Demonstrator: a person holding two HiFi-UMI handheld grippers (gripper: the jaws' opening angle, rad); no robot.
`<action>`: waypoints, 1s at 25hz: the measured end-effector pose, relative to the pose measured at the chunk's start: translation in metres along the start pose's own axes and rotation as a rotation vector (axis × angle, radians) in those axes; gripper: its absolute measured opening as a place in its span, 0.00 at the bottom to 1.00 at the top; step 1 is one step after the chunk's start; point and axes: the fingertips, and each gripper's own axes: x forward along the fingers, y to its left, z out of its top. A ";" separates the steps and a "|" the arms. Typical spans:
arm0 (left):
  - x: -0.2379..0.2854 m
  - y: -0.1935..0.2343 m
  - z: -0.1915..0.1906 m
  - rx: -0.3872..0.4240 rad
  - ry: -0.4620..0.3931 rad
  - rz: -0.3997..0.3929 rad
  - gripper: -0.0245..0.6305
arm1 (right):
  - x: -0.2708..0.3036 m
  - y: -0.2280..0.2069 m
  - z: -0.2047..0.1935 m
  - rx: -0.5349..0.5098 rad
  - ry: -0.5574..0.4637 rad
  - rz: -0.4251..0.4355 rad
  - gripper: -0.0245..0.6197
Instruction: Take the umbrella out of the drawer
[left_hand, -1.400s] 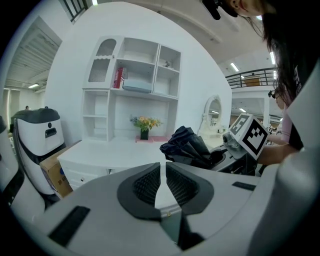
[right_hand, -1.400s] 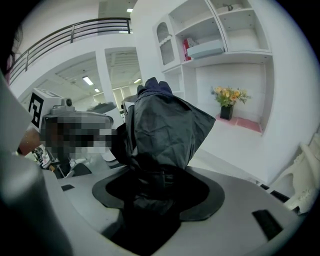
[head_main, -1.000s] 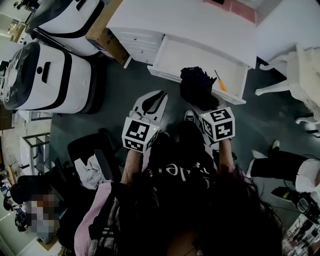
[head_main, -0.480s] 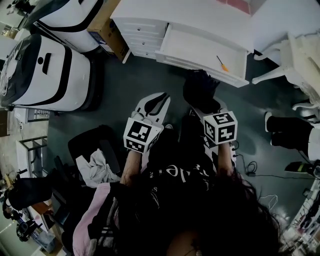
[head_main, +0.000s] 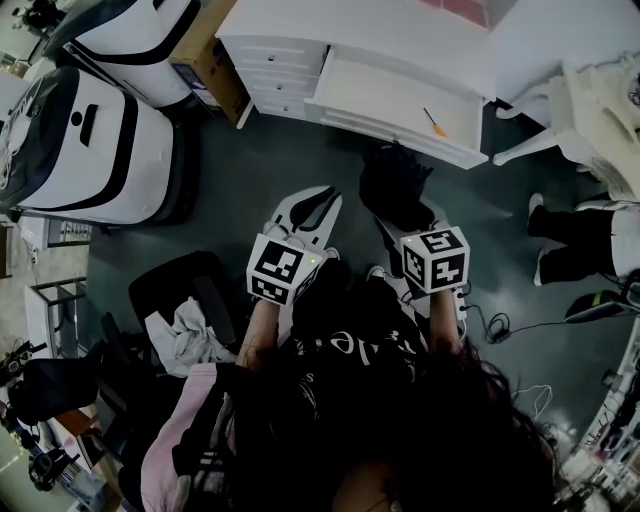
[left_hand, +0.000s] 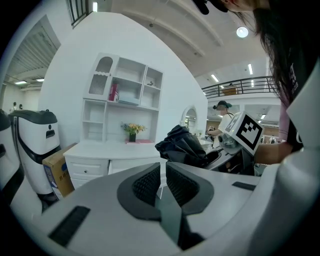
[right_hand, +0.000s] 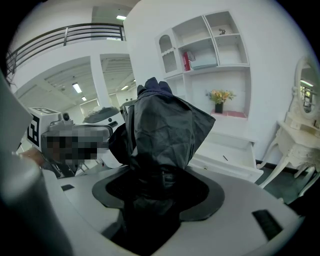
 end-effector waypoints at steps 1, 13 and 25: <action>0.000 -0.003 0.000 0.000 0.000 -0.001 0.11 | -0.002 0.000 -0.001 0.001 -0.001 0.003 0.47; -0.008 -0.086 0.003 0.004 -0.006 0.024 0.11 | -0.068 -0.005 -0.037 0.006 -0.033 0.057 0.47; -0.021 -0.168 -0.006 0.002 -0.004 0.087 0.11 | -0.134 -0.020 -0.086 -0.014 -0.046 0.092 0.47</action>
